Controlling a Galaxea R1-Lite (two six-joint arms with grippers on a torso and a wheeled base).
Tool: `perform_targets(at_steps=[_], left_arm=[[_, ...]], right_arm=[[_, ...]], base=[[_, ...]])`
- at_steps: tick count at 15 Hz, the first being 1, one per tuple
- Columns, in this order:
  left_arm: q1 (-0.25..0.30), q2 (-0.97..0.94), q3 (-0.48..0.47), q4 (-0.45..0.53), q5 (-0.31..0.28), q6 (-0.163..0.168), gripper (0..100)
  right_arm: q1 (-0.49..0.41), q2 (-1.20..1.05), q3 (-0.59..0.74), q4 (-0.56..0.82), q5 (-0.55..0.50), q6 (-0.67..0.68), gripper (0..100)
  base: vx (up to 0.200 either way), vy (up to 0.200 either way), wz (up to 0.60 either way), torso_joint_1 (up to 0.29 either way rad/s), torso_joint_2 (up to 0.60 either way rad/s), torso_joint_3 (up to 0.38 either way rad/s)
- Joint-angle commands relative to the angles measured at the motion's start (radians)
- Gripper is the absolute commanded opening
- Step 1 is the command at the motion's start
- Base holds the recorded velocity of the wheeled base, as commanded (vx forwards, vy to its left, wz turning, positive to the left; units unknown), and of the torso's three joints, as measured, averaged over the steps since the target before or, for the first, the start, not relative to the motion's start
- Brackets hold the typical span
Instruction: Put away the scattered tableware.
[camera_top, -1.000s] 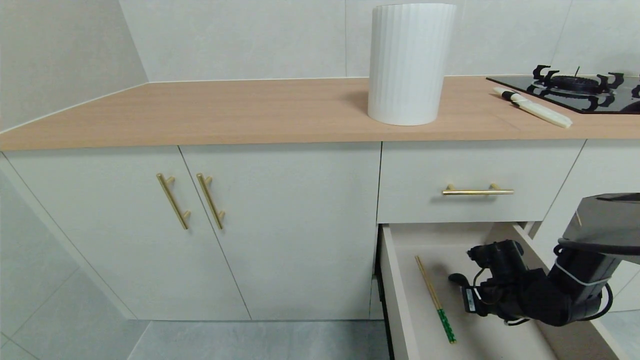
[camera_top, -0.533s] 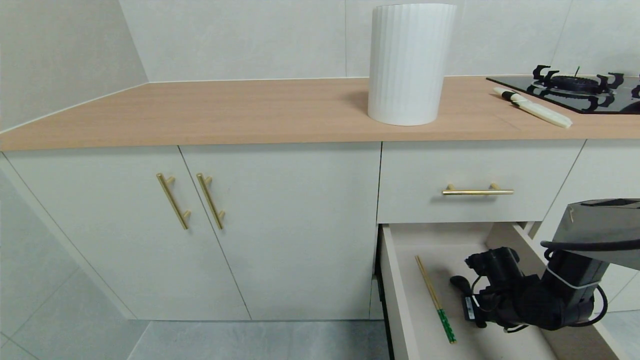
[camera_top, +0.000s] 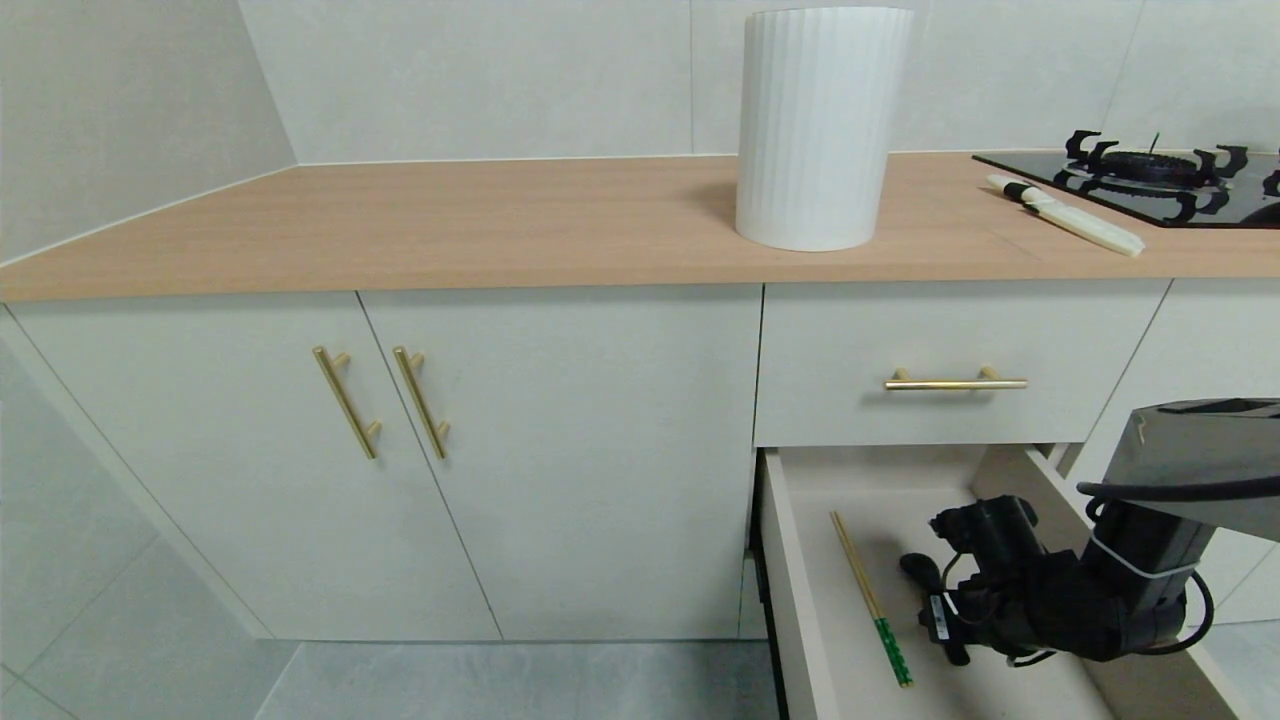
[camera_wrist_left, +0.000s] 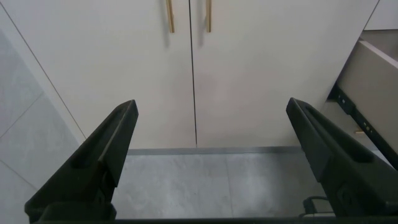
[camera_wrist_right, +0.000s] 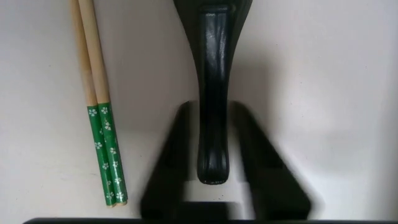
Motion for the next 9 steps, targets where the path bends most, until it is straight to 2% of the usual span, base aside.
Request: perform_targets(at_steps=[1, 5, 9], left_arm=[[0.000, 0.002, 0.000, 0.000, -0.001, 0.000, 100], [0.000, 0.002, 0.000, 0.000, -0.001, 0.001, 100], [0.000, 0.002, 0.000, 0.000, 0.001, 0.000, 100]], right_arm=[[0.001, -0.002, 0.000, 0.000, 0.000, 0.000, 100], [0.001, -0.019, 0.004, 0.000, 0.000, 0.000, 100], [0.002, -0.232, 0.058, 0.014, 0.052, -0.005, 100]], base=[[0.000, 0.000, 0.00, 0.000, 0.00, 0.000], [0.000, 0.000, 0.00, 0.000, 0.00, 0.000], [0.000, 0.000, 0.00, 0.000, 0.00, 0.000]])
